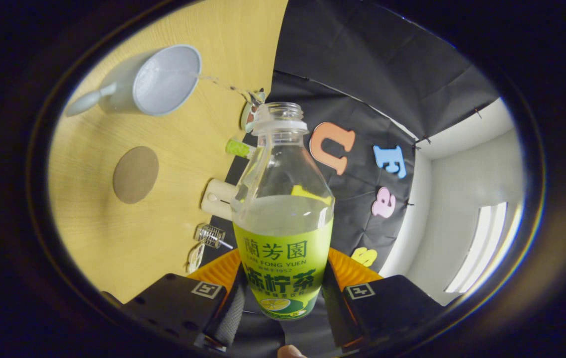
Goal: Take the bottle from table, then pour the juice into the cup, finally place the bottle on the coaster
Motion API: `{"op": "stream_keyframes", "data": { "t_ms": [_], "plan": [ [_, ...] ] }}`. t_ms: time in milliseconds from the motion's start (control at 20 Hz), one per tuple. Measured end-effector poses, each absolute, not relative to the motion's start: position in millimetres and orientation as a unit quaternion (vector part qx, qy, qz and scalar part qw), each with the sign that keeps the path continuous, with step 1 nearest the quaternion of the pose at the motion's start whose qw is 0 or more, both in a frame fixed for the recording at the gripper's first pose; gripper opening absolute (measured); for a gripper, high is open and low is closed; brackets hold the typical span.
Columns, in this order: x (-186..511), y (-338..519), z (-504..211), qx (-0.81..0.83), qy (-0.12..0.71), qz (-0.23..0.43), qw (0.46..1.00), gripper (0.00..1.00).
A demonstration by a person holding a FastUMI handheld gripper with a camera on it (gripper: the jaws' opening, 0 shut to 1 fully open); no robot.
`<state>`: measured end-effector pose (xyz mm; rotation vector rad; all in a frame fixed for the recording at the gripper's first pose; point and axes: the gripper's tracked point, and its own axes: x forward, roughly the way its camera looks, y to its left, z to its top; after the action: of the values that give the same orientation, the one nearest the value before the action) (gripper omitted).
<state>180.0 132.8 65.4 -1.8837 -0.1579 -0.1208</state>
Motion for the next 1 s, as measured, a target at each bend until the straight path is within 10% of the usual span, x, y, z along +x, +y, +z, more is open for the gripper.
{"op": "stream_keyframes", "data": {
  "t_ms": [1000],
  "plan": [
    [178, 142, 80, -0.838, -0.09, -0.057, 0.535, 0.76]
  ]
}}
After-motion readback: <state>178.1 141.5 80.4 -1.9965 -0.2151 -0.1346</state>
